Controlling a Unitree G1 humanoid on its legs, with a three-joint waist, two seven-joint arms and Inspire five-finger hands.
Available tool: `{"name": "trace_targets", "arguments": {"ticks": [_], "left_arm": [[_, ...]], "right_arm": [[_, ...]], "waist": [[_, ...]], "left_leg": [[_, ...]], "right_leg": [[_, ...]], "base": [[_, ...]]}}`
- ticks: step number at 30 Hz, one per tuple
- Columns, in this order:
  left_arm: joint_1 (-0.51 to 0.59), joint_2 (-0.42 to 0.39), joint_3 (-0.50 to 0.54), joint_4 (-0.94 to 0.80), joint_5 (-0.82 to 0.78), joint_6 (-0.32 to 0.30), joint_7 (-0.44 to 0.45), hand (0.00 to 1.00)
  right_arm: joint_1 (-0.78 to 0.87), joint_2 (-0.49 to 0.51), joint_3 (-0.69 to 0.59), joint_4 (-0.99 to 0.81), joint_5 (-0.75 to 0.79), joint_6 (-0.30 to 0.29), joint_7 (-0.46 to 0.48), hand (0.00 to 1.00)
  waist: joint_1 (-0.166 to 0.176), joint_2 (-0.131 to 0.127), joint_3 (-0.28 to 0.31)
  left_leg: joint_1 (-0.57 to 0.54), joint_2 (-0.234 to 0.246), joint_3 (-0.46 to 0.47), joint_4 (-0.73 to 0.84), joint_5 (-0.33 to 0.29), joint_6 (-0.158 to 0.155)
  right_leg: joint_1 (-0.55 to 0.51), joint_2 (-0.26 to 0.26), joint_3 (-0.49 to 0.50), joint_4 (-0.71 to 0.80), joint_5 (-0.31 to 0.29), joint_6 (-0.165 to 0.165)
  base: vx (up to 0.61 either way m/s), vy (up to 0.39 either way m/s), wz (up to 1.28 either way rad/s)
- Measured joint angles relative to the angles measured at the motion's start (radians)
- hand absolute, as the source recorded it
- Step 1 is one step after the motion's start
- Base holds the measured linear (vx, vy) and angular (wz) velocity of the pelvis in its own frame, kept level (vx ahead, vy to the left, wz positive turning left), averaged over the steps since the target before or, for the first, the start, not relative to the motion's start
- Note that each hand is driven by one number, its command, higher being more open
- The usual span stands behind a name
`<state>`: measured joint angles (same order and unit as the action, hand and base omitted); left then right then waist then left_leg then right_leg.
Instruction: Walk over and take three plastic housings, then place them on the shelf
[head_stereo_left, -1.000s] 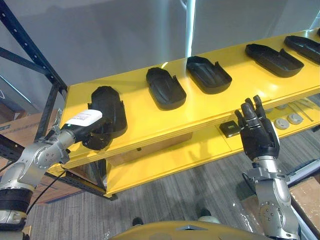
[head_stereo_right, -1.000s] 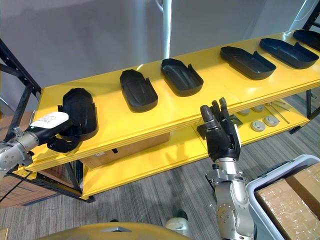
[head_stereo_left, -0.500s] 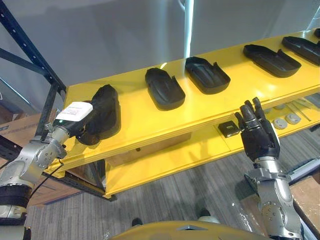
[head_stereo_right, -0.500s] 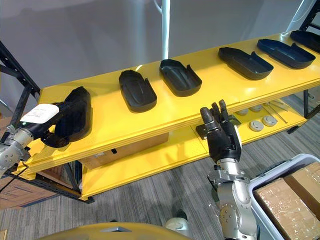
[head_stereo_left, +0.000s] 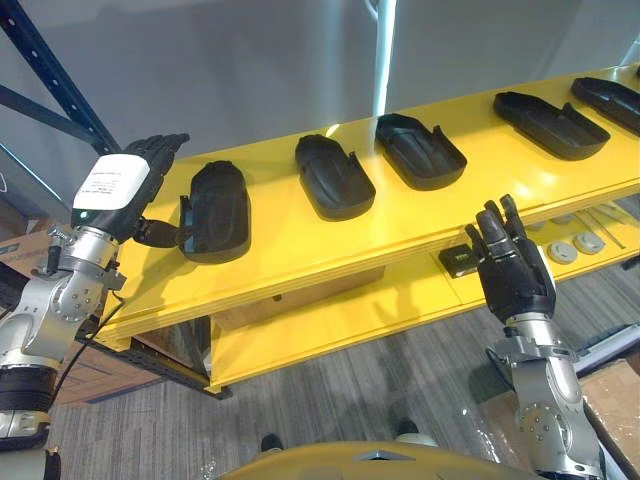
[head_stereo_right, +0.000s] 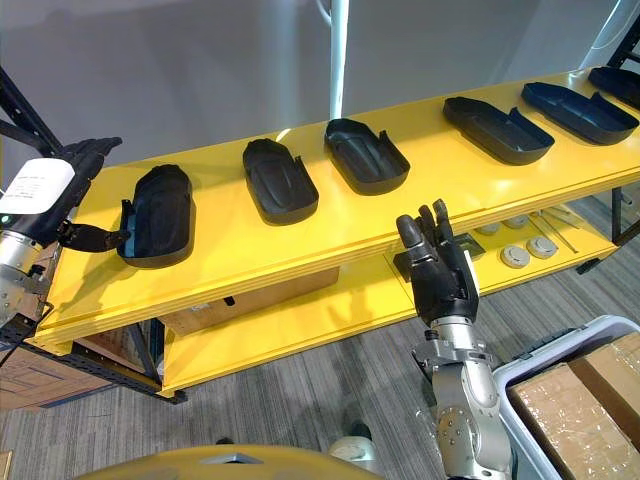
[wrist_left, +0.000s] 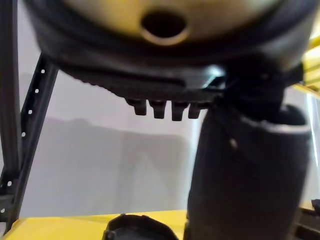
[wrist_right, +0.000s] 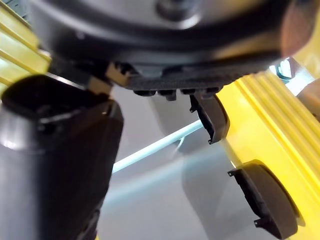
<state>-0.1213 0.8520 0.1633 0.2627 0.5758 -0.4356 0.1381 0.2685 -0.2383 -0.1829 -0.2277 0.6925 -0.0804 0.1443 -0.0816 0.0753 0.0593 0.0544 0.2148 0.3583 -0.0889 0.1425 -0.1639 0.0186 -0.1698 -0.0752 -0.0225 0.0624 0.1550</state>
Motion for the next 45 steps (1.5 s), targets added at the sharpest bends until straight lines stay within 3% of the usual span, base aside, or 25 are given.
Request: {"name": "trace_targets", "arguments": {"ticks": [7, 12, 19, 28, 31, 38, 45], "left_arm": [[0.001, -0.08, 0.001, -0.001, -0.03, 0.077, -0.037, 1.0], [0.042, -0.113, 0.021, -0.172, -0.143, 0.158, -0.188, 1.0], [0.146, -0.208, 0.05, -0.373, -0.147, 0.235, -0.366, 1.0], [0.215, -0.228, 0.091, -0.48, -0.181, 0.264, -0.43, 1.0], [0.227, -0.231, 0.092, -0.495, -0.146, 0.264, -0.392, 1.0], [0.235, -0.265, 0.093, -0.487, -0.048, 0.264, -0.103, 1.0], [0.169, -0.295, 0.078, -0.46, 0.03, 0.272, 0.061, 1.0]], "right_arm": [[0.0, 0.001, -0.001, 0.0, -0.001, 0.0, 0.0, 1.0], [-0.001, 0.024, -0.002, -0.005, -0.009, 0.005, 0.0, 1.0], [-0.002, 0.045, -0.006, -0.028, -0.02, 0.035, -0.004, 1.0], [-0.003, 0.046, -0.036, -0.061, -0.062, 0.048, 0.006, 1.0], [-0.011, 0.046, -0.033, -0.063, -0.062, 0.048, 0.005, 1.0], [-0.012, 0.046, -0.005, -0.064, -0.061, 0.047, -0.004, 1.0], [-0.013, 0.045, 0.009, -0.063, -0.06, 0.047, -0.004, 1.0]], "waist": [[-0.002, -0.016, 0.005], [-0.001, -0.03, 0.013], [0.001, -0.024, 0.016], [0.024, -0.003, 0.056], [0.027, -0.003, 0.058], [0.028, -0.007, 0.077], [0.023, -0.007, 0.113]], "left_leg": [[0.0, 0.0, -0.001, 0.0, 0.0, 0.0], [-0.006, -0.001, -0.005, 0.001, 0.0, 0.0], [-0.006, -0.001, -0.01, 0.002, -0.002, -0.003], [-0.02, -0.003, -0.043, 0.002, -0.006, -0.008], [-0.04, -0.005, -0.064, 0.003, -0.001, -0.002], [-0.044, -0.014, -0.075, 0.004, -0.001, -0.001], [-0.045, -0.014, -0.076, 0.003, 0.001, 0.001]], "right_leg": [[0.0, 0.0, 0.0, -0.001, -0.001, -0.002], [-0.002, 0.0, -0.003, -0.003, -0.001, -0.002], [0.004, 0.0, -0.01, -0.007, 0.001, 0.002], [0.019, -0.002, -0.043, -0.019, -0.004, -0.005], [0.019, -0.003, -0.064, -0.027, 0.0, 0.001], [0.023, -0.008, -0.07, -0.029, 0.0, 0.002], [0.016, -0.009, -0.069, -0.02, -0.002, 0.0]], "base": [[0.0, 0.0, 0.0], [0.0, -0.003, 0.01], [0.0, -0.002, 0.01], [-0.01, -0.006, 0.11], [0.02, -0.01, 0.18], [0.01, -0.001, 0.03], [-0.01, -0.001, 0.0]]}}
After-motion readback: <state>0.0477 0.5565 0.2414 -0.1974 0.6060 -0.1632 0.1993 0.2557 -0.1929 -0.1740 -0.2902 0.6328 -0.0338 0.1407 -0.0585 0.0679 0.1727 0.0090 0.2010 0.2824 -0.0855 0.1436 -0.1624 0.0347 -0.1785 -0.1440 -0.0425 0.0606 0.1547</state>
